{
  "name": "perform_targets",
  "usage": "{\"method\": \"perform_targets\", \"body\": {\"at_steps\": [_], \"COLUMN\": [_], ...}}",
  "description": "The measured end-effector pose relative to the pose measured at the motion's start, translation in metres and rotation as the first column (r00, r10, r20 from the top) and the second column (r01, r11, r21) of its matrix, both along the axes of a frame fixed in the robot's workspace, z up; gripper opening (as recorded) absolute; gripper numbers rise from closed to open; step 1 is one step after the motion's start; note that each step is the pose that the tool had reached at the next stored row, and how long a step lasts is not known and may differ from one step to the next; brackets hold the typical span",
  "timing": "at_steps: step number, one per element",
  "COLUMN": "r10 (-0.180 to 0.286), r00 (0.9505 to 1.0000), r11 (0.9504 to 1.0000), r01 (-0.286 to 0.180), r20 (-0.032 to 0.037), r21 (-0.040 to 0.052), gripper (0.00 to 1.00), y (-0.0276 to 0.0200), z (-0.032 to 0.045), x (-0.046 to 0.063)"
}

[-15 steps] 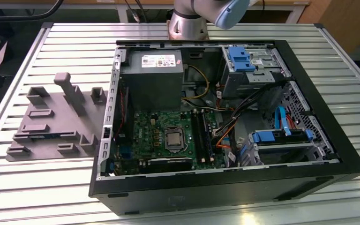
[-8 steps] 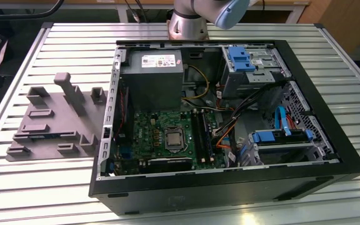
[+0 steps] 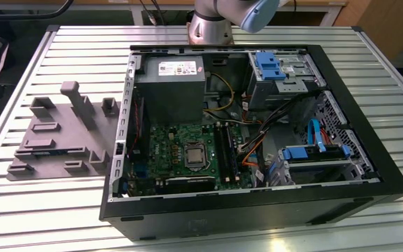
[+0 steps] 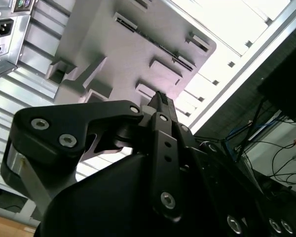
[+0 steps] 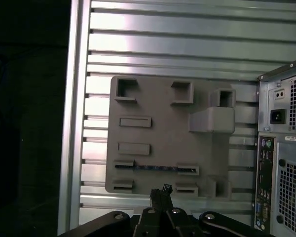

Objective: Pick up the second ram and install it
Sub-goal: 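Pick up the second ram and move it above second insertion slot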

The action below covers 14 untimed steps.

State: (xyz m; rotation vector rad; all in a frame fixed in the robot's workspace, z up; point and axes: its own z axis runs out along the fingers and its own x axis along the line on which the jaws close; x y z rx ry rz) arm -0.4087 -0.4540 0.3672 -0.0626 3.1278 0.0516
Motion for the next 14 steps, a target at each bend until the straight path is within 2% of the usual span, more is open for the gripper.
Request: {"method": "perform_targets", "body": {"at_steps": [6, 14], "r10": [0.051, 0.109], "r00": [0.9987, 0.9941], "r11": [0.9987, 0.9941], "r01": [-0.051, -0.109], "r20": [0.0, 0.0], "r21": [0.0, 0.0], "gripper": [0.11, 0.11], "y": [0.0, 0.0], "z": [-0.0001, -0.0001], "x": [0.0, 0.0]}}
